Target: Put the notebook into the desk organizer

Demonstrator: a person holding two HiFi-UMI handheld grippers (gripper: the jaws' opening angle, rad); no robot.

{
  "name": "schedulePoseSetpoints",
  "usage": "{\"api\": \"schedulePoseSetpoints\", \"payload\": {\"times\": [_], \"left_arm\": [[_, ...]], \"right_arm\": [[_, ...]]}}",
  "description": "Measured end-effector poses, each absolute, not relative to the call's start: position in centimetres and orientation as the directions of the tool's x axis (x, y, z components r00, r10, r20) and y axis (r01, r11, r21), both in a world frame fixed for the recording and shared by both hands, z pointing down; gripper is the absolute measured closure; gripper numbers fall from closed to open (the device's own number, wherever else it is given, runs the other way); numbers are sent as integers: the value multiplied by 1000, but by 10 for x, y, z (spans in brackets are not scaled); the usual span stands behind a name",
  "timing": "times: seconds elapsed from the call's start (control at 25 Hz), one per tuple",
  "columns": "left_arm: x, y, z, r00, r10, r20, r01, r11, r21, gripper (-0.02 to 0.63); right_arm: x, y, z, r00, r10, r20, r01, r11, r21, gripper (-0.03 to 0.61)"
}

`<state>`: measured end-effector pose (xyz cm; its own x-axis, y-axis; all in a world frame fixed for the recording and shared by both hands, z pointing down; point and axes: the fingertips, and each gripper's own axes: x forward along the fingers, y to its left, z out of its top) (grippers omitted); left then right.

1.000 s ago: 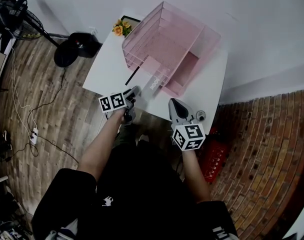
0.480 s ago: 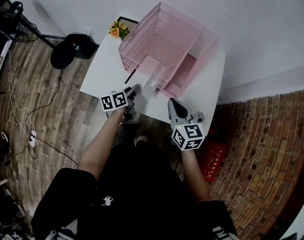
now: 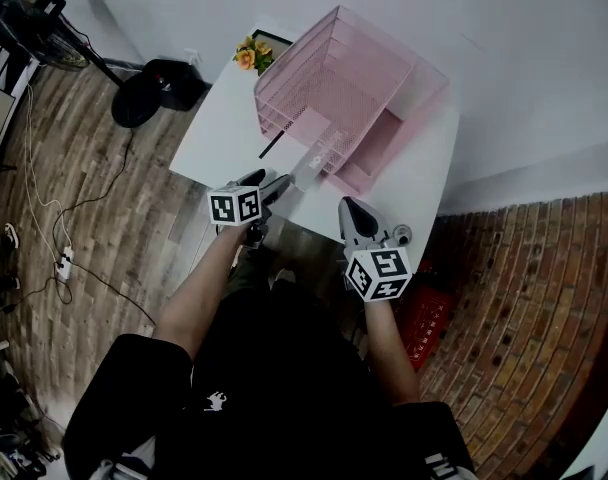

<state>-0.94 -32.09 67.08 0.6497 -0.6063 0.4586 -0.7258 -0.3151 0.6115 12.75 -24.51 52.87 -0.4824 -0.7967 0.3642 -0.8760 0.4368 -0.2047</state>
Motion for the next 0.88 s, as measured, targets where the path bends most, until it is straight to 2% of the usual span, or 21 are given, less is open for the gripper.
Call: {"api": "schedulePoseSetpoints", "payload": {"times": [0.16,0.36,0.88], "left_arm": [[-9,-306,667,600,-596,534,-800,-461,384,296],[-4,-301,671,527,-603,599,-809,-572,135,295],[8,-316,675,508,-605,614,-806,-585,90,327]], "right_arm": [[130,-237,529,-481,-799,362,-877,437,-201,577],[133,-229,529,-474,-804,360,-880,431,-197,577],[141,-237,530,-440,-819,368,-898,393,-198,577]]}}
